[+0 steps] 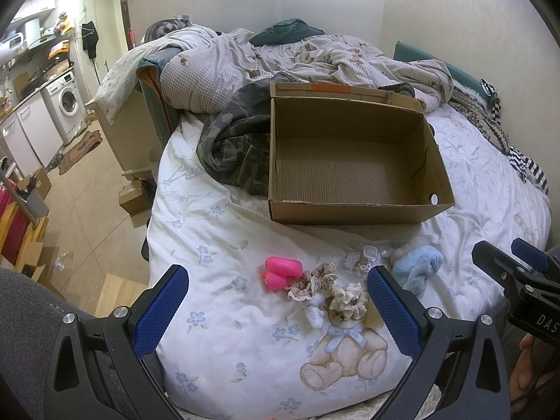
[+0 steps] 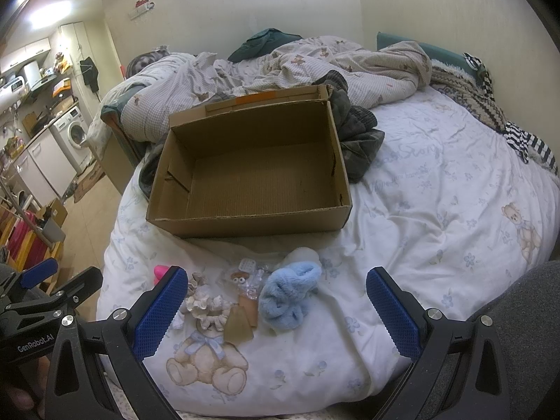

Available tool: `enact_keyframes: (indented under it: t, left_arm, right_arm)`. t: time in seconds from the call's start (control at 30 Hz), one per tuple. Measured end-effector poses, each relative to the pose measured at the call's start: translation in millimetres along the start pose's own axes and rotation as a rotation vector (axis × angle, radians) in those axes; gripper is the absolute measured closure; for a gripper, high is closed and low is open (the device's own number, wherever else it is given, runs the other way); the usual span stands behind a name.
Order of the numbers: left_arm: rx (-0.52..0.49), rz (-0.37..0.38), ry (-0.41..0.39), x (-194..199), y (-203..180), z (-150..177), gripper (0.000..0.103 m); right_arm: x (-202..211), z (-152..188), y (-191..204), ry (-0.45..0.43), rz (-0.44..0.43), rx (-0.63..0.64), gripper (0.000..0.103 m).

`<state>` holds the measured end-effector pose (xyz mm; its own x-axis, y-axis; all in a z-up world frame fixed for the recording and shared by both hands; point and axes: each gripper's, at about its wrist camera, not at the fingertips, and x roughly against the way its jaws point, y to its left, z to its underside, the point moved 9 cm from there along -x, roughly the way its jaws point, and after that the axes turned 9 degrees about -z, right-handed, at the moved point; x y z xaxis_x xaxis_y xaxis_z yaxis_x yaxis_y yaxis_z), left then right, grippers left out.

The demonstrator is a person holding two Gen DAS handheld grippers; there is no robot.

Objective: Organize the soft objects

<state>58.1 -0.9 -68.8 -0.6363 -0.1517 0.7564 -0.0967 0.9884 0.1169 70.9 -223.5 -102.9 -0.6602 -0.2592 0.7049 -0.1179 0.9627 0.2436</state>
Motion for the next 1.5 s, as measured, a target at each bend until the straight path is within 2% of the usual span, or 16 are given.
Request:
enact_keyframes:
  t: [0.43,0.53,0.63,0.9,1.07,1.17,1.27,1.43,1.5]
  left_arm:
    - [0.004,0.002,-0.001,0,0,0,0.001]
    - [0.004,0.013,0.007,-4,-1,8,0.001]
    - [-0.013,0.022,0.035,-3,-4,-2,0.001]
    - [-0.025,0.048,0.037,0,-15,-38,0.001]
    - [0.003,-0.018,0.078,-19,5,-57,0.001]
    - [0.022,-0.042,0.125,-39,19,-61,0.001]
    - [0.047,-0.046,0.209,-65,26,-52,0.001]
    - [0.078,-0.012,0.410,-113,19,-14,0.002]
    - [0.083,0.007,0.465,-129,11,0,0.011]
  right_arm:
    - [2,0,-4,-0.003,-0.002,-0.004,0.000]
    - [1,0,-4,0.004,-0.006,-0.010,0.000]
    - [-1,-5,-2,0.019,-0.016,-0.016,0.000]
    - [-10,-29,-1,0.069,-0.072,-0.045,0.000]
    - [-23,-43,-5,0.126,-0.135,-0.081,0.000]
    - [-38,-45,-13,0.173,-0.139,-0.097,0.000]
    - [-52,-41,-22,0.217,-0.131,-0.117,0.000]
    - [-76,-23,-36,0.293,-0.121,-0.165,0.000]
    - [-84,-16,-43,0.319,-0.126,-0.189,0.000]
